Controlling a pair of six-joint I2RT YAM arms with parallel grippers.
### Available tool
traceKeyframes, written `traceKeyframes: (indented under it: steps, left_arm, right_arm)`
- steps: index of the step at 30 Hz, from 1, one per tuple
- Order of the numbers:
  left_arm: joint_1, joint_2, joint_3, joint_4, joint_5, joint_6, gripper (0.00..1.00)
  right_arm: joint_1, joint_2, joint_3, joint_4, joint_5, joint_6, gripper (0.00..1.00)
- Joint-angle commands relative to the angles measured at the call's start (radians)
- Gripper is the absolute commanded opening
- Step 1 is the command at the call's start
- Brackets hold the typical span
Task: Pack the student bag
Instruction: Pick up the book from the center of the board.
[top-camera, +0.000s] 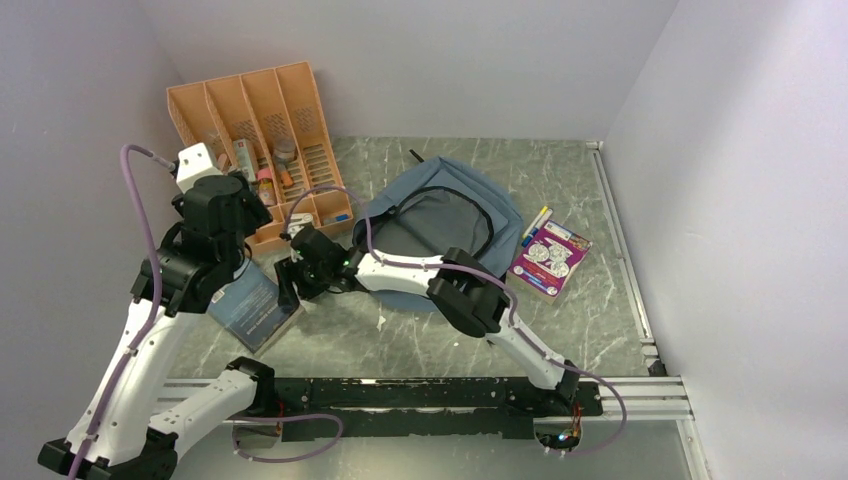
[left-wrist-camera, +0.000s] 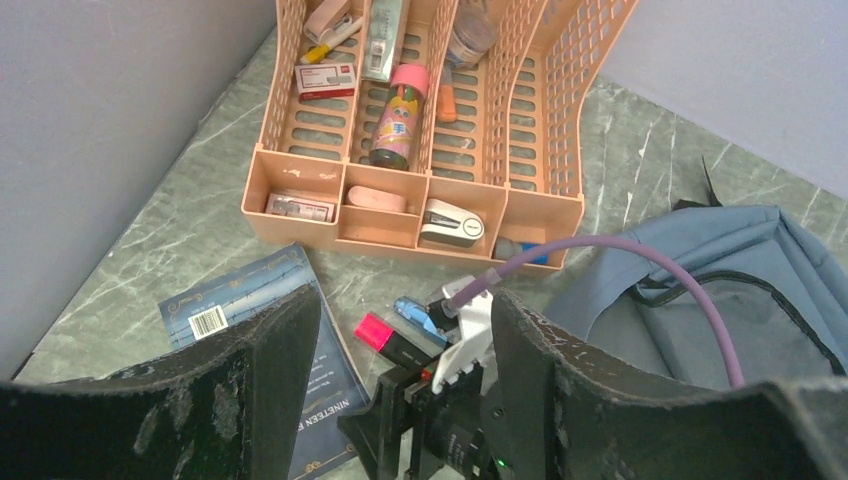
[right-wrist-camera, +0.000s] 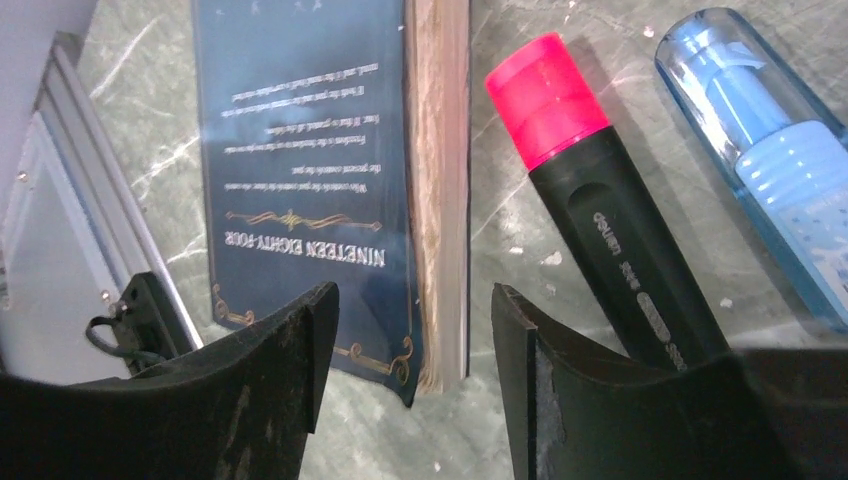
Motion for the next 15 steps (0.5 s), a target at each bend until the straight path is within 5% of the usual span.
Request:
traceKeyframes:
  steps: [1,6,15]
  left_arm:
    - [0.006,-0.004,-0.012,0.006,0.023,0.0,0.68]
    - [0.006,0.001,-0.034,0.014,0.02,-0.007,0.69]
    - [0.006,0.11,-0.112,-0.138,0.037,-0.213,0.69]
  right_arm:
    - [0.01,0.07,0.081,-0.073,-0.021,-0.026,0.59]
    - [0.017,0.1,0.104,-0.124,0.027,-0.049,0.51]
    - [0.015,0.115,0.033,-0.103,0.067,-0.061,0.13]
